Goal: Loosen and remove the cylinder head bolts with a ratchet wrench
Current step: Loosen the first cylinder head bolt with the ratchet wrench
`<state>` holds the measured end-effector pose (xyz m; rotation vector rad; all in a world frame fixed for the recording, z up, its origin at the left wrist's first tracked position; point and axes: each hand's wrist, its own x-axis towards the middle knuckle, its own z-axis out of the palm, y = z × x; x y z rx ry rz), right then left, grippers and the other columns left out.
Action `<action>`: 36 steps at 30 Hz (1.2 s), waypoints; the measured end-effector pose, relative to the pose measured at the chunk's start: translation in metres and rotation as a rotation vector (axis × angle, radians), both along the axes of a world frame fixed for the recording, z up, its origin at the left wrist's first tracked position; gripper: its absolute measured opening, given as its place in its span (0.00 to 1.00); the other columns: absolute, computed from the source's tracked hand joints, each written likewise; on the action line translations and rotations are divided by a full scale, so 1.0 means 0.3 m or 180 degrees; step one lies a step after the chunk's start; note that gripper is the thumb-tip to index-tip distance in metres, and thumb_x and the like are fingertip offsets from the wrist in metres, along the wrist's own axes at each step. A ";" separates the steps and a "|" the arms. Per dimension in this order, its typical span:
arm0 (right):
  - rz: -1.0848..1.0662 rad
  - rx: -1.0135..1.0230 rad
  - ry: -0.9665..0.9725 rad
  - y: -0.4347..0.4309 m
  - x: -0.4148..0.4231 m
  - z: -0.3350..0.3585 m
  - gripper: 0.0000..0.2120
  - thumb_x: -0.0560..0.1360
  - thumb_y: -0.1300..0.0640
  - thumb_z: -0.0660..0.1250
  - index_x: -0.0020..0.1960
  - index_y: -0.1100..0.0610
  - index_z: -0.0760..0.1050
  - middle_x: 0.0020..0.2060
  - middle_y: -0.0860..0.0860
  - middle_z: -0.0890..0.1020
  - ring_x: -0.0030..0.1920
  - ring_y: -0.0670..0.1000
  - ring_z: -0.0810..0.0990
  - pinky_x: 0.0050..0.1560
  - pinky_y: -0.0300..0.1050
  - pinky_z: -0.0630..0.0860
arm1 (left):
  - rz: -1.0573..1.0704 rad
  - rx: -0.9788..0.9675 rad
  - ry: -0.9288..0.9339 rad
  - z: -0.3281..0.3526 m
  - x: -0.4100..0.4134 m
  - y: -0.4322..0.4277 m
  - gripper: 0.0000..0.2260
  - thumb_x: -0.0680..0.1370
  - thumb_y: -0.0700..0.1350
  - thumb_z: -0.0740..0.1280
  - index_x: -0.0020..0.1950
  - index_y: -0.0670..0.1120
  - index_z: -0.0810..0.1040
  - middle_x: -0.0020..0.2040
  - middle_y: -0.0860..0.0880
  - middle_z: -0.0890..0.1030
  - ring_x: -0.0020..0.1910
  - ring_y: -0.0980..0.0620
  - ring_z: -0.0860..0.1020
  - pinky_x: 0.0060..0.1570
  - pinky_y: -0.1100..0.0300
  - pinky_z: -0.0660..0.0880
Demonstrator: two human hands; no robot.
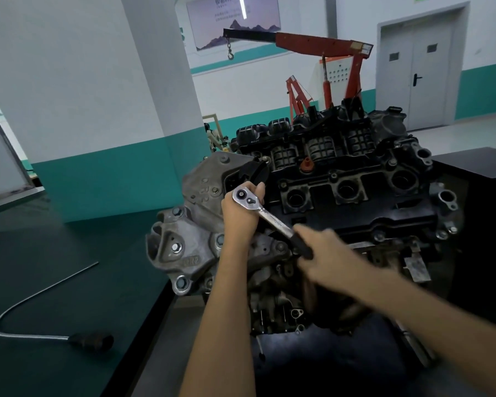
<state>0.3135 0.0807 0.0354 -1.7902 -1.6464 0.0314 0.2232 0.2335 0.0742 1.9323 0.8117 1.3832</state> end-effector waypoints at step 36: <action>-0.0355 0.0150 0.0408 0.008 -0.140 -0.099 0.14 0.72 0.58 0.65 0.55 0.50 0.65 0.37 0.52 0.78 0.40 0.57 0.80 0.34 0.46 0.74 | 0.0100 0.0087 -0.0035 -0.005 0.004 -0.008 0.18 0.79 0.44 0.67 0.37 0.31 0.71 0.32 0.34 0.72 0.32 0.49 0.65 0.34 0.56 0.63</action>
